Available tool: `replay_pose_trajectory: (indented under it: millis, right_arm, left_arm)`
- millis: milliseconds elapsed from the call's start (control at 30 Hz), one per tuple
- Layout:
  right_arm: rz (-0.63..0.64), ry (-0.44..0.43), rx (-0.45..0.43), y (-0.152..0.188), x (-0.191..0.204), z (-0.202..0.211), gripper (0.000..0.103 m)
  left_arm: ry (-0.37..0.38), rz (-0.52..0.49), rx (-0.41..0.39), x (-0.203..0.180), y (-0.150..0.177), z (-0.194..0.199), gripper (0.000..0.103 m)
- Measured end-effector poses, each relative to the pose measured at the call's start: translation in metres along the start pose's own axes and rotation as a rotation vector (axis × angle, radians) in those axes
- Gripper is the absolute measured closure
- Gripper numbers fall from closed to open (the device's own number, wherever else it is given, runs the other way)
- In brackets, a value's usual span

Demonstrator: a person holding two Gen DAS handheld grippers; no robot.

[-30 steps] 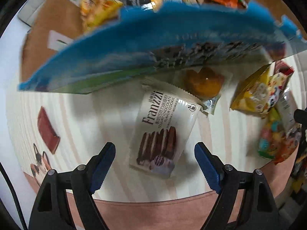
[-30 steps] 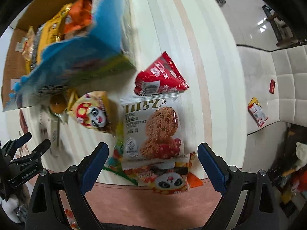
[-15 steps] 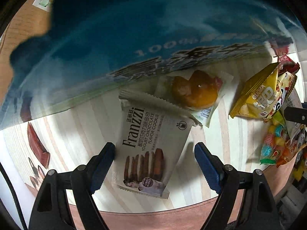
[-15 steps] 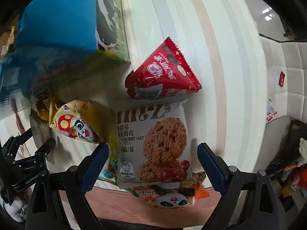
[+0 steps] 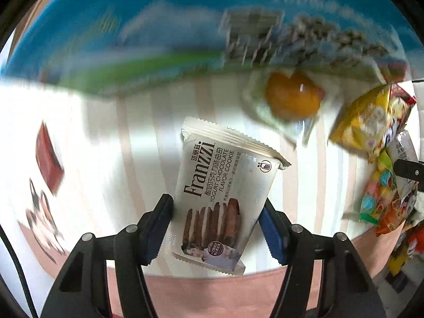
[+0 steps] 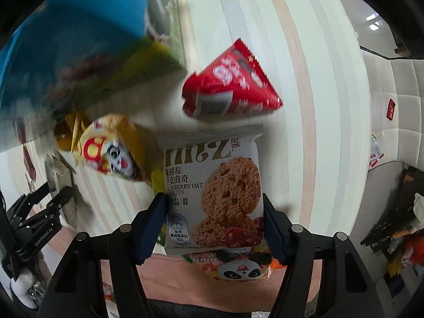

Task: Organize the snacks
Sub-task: 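Lift the Franzzi pack into the box with the left tool while the right tool carries the oat pack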

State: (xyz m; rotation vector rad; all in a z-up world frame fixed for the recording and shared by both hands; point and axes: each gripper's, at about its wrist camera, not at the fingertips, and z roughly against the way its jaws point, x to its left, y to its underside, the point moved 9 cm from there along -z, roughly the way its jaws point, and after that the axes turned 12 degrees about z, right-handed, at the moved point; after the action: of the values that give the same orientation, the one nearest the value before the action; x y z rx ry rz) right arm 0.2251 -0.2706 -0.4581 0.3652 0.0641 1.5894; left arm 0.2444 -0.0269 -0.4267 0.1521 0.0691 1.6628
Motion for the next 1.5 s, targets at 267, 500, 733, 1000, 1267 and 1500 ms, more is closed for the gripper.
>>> replay_pose_trajectory:
  millis: [267,500,733,1000,1267,1500]
  right_arm:
    - [0.037,-0.009,0.030,0.042,0.010,-0.016,0.033]
    - [0.034,0.025,0.019,0.039,0.011,-0.022,0.032]
    - [0.071,0.056,0.019,0.032,0.016,-0.018,0.033]
    - [0.087,0.065,-0.026,0.040,0.074,-0.011,0.034]
    - [0.059,-0.026,-0.114,0.053,0.108,0.025,0.035]
    - [0.083,-0.098,-0.225,0.034,0.141,0.079,0.035]
  left_arm:
    - [0.026,0.050,0.045,0.010,0.045,-0.010,0.041]
    - [0.023,0.042,0.059,-0.002,0.035,-0.015,0.039]
    - [0.022,0.058,0.055,-0.002,0.029,-0.030,0.041]
    - [0.034,0.068,0.004,0.000,0.041,-0.016,0.042]
    - [0.109,0.074,-0.061,-0.003,0.048,0.026,0.043]
    - [0.232,0.091,-0.181,-0.011,0.038,0.101,0.043]
